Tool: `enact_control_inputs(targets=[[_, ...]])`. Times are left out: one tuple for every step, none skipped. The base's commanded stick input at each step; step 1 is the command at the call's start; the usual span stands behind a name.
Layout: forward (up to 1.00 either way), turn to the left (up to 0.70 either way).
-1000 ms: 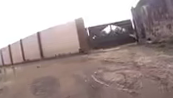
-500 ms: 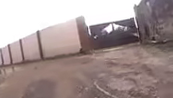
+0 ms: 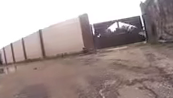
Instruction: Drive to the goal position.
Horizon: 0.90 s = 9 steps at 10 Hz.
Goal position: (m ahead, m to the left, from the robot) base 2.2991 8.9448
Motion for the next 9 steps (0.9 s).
enact_control_inputs(targets=[[0.7,0.35],[0.7,0.0],[0.7,0.0],[0.7,0.0],[0.7,0.16],[0.7,0.32],[0.7,0.35],[0.7,0.35],[0.7,0.35]])
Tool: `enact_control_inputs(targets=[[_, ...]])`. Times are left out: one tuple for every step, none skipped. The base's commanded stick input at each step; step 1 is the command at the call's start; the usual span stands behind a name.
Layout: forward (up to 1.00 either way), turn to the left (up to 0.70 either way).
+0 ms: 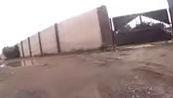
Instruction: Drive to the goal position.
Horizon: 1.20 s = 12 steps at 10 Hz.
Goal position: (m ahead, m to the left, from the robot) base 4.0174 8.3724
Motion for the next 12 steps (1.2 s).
enact_control_inputs(targets=[[0.7,0.35],[0.7,0.35],[0.7,0.27],[0.7,0.02],[0.7,0.0],[0.7,0.0],[0.7,0.0],[0.7,0.0],[0.7,0.0],[0.7,0.0],[0.7,0.0],[0.7,0.0]])
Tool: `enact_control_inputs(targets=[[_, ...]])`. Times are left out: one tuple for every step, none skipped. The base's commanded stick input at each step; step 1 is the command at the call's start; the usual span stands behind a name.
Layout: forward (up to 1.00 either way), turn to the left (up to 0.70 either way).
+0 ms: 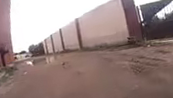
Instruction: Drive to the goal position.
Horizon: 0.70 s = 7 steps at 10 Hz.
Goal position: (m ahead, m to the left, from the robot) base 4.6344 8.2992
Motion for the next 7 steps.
enact_control_inputs(targets=[[0.7,0.0],[0.7,0.0],[0.7,0.0],[0.7,0.0],[0.38,0.0],[0.0,0.0],[0.0,0.0]])
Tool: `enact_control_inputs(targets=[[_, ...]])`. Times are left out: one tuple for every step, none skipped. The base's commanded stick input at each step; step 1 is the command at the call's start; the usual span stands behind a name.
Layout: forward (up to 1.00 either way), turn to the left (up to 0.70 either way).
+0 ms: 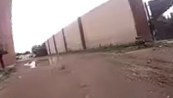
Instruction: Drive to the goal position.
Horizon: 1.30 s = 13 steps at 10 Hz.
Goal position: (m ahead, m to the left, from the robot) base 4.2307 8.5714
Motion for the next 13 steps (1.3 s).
enact_control_inputs(targets=[[0.0,0.0],[0.0,0.0],[0.0,0.0],[0.0,0.0],[0.0,0.0],[0.0,0.0],[0.0,0.0],[0.24,0.12],[0.67,0.34],[0.7,0.35],[0.7,0.35],[0.7,0.35],[0.7,0.35]])
